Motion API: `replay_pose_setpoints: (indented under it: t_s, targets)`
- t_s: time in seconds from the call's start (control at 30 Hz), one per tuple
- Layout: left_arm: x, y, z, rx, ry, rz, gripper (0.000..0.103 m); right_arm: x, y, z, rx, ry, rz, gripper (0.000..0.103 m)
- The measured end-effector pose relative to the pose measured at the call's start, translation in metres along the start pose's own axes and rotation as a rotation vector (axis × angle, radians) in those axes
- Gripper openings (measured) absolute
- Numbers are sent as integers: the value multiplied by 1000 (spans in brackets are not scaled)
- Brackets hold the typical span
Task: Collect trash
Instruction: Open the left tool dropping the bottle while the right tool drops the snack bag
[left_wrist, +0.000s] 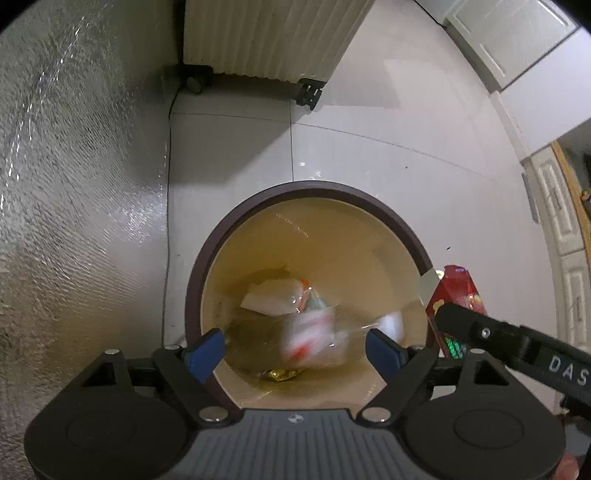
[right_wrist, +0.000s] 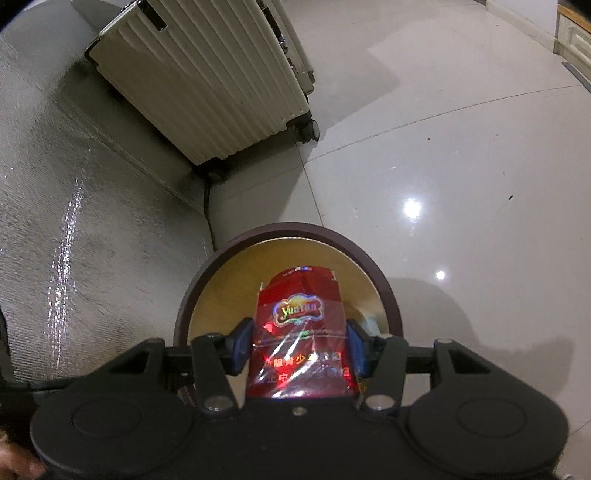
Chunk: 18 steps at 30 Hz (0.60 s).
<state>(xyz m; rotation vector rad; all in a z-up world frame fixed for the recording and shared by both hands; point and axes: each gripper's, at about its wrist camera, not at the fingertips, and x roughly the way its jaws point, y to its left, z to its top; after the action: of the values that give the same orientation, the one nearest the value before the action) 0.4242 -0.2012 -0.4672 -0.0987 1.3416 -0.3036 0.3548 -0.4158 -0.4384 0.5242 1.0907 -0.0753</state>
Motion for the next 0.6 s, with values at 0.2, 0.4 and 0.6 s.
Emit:
replay_pose_setpoints:
  t_s: [0.2,0.4,0.6]
  targets:
    - [-4,-4,0,58,7,54,90,0,1,2,4,1,9,53]
    - [-13,4,1,60,2,121,93,5,2,1,10,41,40,55]
    - [-13,8,3,63,24,148,97,11,1,-2,11,83,-2,81]
